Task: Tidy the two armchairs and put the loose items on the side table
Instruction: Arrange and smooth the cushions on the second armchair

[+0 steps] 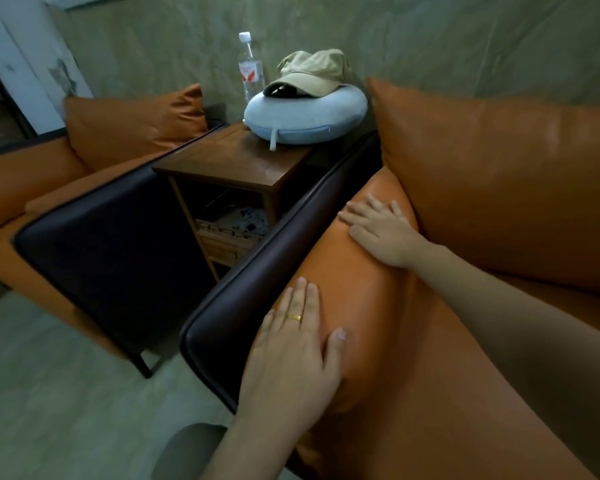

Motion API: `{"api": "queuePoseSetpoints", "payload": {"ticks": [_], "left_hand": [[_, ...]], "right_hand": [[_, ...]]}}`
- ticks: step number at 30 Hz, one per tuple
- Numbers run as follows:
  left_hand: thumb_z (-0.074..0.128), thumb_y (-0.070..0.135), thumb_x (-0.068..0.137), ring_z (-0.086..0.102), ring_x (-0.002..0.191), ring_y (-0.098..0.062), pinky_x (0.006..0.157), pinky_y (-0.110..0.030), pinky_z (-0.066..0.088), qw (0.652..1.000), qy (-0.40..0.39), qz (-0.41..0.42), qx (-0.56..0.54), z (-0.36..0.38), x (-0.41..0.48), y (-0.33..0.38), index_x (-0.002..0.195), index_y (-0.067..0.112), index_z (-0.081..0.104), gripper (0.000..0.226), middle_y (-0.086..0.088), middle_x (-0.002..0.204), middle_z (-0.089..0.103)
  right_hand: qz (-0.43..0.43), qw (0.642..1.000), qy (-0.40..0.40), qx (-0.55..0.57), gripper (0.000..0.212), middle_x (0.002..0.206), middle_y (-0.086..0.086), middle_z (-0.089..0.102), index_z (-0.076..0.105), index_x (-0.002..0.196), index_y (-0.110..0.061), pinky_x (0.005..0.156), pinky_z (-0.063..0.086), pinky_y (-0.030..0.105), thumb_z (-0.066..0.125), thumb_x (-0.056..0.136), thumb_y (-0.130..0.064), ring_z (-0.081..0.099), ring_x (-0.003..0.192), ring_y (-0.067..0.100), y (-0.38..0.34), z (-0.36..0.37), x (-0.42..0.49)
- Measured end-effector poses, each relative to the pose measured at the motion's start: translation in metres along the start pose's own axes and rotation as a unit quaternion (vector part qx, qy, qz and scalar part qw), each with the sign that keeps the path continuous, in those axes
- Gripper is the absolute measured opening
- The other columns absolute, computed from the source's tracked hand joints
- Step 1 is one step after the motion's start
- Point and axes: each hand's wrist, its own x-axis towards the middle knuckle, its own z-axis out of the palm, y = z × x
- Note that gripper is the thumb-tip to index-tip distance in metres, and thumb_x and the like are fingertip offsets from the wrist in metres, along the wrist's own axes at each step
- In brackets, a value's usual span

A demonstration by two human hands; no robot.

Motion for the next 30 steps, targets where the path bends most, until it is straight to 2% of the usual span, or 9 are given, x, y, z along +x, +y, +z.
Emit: {"api": "queuePoseSetpoints", "payload": {"ticks": [4, 6, 10, 13, 16, 19, 24, 26, 30], "left_hand": [[0.018, 0.062, 0.099, -0.007, 0.152, -0.004, 0.118, -0.027, -0.005, 1.000, 0.021, -0.004, -0.005, 0.002, 0.001, 0.000, 0.159, 0.026, -0.005, 0.073, 0.011, 0.167, -0.007], [0.018, 0.061, 0.099, -0.003, 0.153, -0.007, 0.118, -0.027, -0.004, 0.999, 0.034, 0.000, 0.002, 0.006, 0.000, 0.000, 0.160, 0.025, -0.002, 0.073, 0.008, 0.167, -0.003], [0.020, 0.059, 0.100, 0.006, 0.154, -0.011, 0.122, -0.032, 0.005, 0.999, 0.051, 0.004, 0.002, 0.012, -0.001, -0.002, 0.160, 0.022, 0.007, 0.072, 0.003, 0.168, 0.007], [0.022, 0.058, 0.099, 0.011, 0.153, -0.013, 0.122, -0.035, 0.010, 0.998, 0.065, 0.002, -0.006, 0.013, -0.001, -0.004, 0.160, 0.020, 0.013, 0.072, 0.002, 0.167, 0.013], [0.025, 0.058, 0.098, 0.016, 0.152, -0.014, 0.123, -0.037, 0.015, 0.997, 0.072, 0.002, -0.004, 0.014, -0.002, -0.002, 0.159, 0.020, 0.018, 0.072, 0.001, 0.166, 0.019], [0.029, 0.056, 0.098, 0.022, 0.151, -0.015, 0.122, -0.037, 0.019, 0.996, 0.092, 0.006, 0.006, 0.014, -0.008, -0.002, 0.157, 0.018, 0.027, 0.070, 0.000, 0.164, 0.027], [0.034, 0.066, 0.094, 0.028, 0.148, -0.014, 0.115, -0.042, 0.028, 0.989, 0.147, -0.013, 0.000, 0.020, -0.035, -0.011, 0.151, 0.035, 0.039, 0.065, 0.010, 0.159, 0.034], [0.037, 0.072, 0.090, 0.027, 0.147, -0.015, 0.112, -0.043, 0.031, 0.985, 0.166, -0.023, -0.043, 0.029, -0.043, -0.017, 0.149, 0.041, 0.040, 0.066, 0.013, 0.159, 0.034], [0.048, 0.066, 0.089, 0.033, 0.144, -0.017, 0.113, -0.039, 0.035, 0.963, 0.248, -0.005, -0.108, 0.047, -0.041, -0.019, 0.146, 0.033, 0.047, 0.066, 0.009, 0.154, 0.042]], "right_hand": [[0.100, 0.994, -0.022, -0.037, 0.054, 0.168, -0.007, 0.009, 0.021, 0.158, -0.034, 0.121, -0.005, 0.058, 0.018, 0.105, -0.046, -0.005, 0.155, 0.021, 0.020, -0.006, 0.035], [0.174, 0.984, 0.000, -0.027, 0.059, 0.169, -0.006, 0.005, 0.016, 0.160, -0.031, 0.121, -0.004, 0.058, 0.017, 0.103, -0.046, -0.007, 0.155, 0.022, 0.025, -0.008, 0.045], [0.283, 0.955, 0.056, 0.070, 0.064, 0.169, -0.004, -0.003, 0.004, 0.161, -0.021, 0.123, 0.001, 0.055, 0.019, 0.102, -0.041, -0.005, 0.155, 0.019, 0.015, -0.008, 0.047], [0.338, 0.924, 0.071, 0.166, 0.072, 0.169, 0.002, -0.002, 0.000, 0.161, -0.015, 0.124, 0.005, 0.054, 0.027, 0.102, -0.046, 0.000, 0.155, 0.029, 0.002, -0.014, 0.032], [0.267, 0.951, 0.051, 0.150, 0.080, 0.169, 0.005, 0.000, 0.004, 0.161, -0.018, 0.122, 0.003, 0.054, 0.040, 0.099, -0.053, -0.001, 0.155, 0.031, -0.019, -0.008, -0.009], [0.164, 0.977, 0.058, 0.122, 0.069, 0.169, -0.005, 0.001, 0.017, 0.160, -0.031, 0.121, -0.005, 0.054, 0.040, 0.099, -0.055, -0.007, 0.155, 0.024, -0.053, 0.015, -0.053], [0.156, 0.965, 0.102, 0.182, 0.058, 0.168, -0.012, 0.003, 0.023, 0.157, -0.041, 0.120, -0.007, 0.059, 0.034, 0.101, -0.054, -0.012, 0.154, 0.018, -0.087, 0.032, -0.092], [0.155, 0.959, 0.125, 0.204, 0.057, 0.168, -0.014, 0.003, 0.028, 0.154, -0.045, 0.119, -0.006, 0.061, 0.037, 0.100, -0.056, -0.012, 0.154, 0.017, -0.096, 0.038, -0.105], [0.138, 0.949, 0.163, 0.231, 0.057, 0.167, -0.016, 0.004, 0.030, 0.151, -0.049, 0.117, -0.007, 0.063, 0.042, 0.097, -0.060, -0.013, 0.154, 0.015, -0.103, 0.053, -0.120]]}}
